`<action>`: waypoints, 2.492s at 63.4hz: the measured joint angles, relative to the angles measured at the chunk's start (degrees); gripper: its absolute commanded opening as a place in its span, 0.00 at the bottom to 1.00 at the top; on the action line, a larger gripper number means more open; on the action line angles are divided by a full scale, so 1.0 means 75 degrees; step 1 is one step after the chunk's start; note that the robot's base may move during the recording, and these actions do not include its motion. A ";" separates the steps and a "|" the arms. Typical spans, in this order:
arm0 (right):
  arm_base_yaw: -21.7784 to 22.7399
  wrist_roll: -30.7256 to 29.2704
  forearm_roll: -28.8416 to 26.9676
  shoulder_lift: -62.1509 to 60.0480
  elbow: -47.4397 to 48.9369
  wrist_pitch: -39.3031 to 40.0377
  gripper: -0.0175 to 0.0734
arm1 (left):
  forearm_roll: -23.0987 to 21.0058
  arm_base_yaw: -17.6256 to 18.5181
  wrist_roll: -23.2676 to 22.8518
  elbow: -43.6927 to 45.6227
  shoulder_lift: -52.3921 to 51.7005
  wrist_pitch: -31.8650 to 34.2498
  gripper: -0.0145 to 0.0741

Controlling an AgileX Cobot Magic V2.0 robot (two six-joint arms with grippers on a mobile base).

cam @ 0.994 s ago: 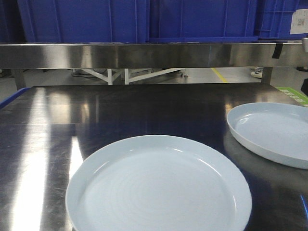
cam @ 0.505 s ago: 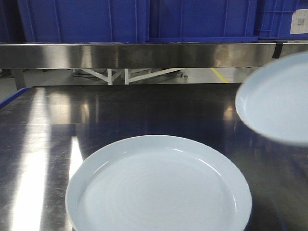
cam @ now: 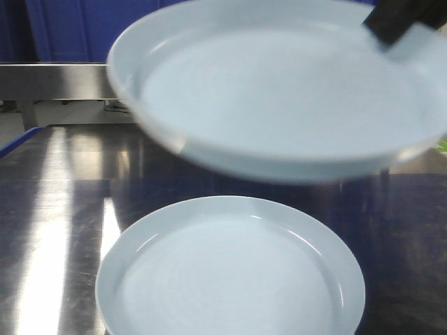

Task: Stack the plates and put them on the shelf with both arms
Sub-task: 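Lift the plate with the right gripper and carry it over the first plate, then lower the plate onto the first plate and release with the right gripper, then grip the rim of the stacked plates with the right gripper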

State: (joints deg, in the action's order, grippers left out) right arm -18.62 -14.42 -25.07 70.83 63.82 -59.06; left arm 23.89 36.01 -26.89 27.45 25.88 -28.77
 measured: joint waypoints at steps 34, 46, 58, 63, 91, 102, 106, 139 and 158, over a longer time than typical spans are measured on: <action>-0.0401 -0.0017 -0.0017 0.1774 -0.0623 0.0954 0.25 | 0.0000 0.0000 0.0000 0.0000 0.0000 0.0000 0.26; -0.0401 -0.0017 -0.0047 0.2202 -0.0623 0.1044 0.26 | 0.0000 0.0000 0.0000 0.0000 0.0000 0.0000 0.26; -0.0401 -0.0017 -0.0059 0.2347 -0.0623 0.1060 0.33 | 0.0000 0.0000 0.0000 0.0000 0.0000 0.0000 0.26; -0.0401 -0.0017 -0.0059 0.2347 -0.0623 0.1060 0.44 | 0.0000 0.0000 0.0000 0.0000 0.0000 0.0000 0.26; -0.0401 -0.0017 -0.0080 0.1842 -0.0623 0.1128 0.73 | 0.0000 0.0000 0.0000 0.0000 0.0000 0.0000 0.26; -0.0401 -0.0017 -0.0080 0.1314 -0.0623 0.0816 0.73 | 0.0000 0.0000 0.0000 0.0000 0.0000 0.0000 0.26; -0.0401 0.0011 -0.0080 0.1222 -0.0659 0.0643 0.73 | 0.0000 0.0000 0.0000 0.0000 0.0000 0.0000 0.26; -0.0401 0.0265 -0.0355 0.1254 -0.2322 0.1826 0.73 | 0.0000 0.0000 0.0000 0.0000 0.0000 0.0000 0.26; -0.0745 0.0265 -0.0628 0.1672 -0.2337 0.2558 0.73 | 0.0000 0.0000 0.0000 0.0000 0.0000 0.0000 0.26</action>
State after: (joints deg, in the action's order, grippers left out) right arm -24.20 -12.43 -29.79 83.37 46.29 -39.88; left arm 23.89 36.01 -26.89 27.45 25.88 -28.77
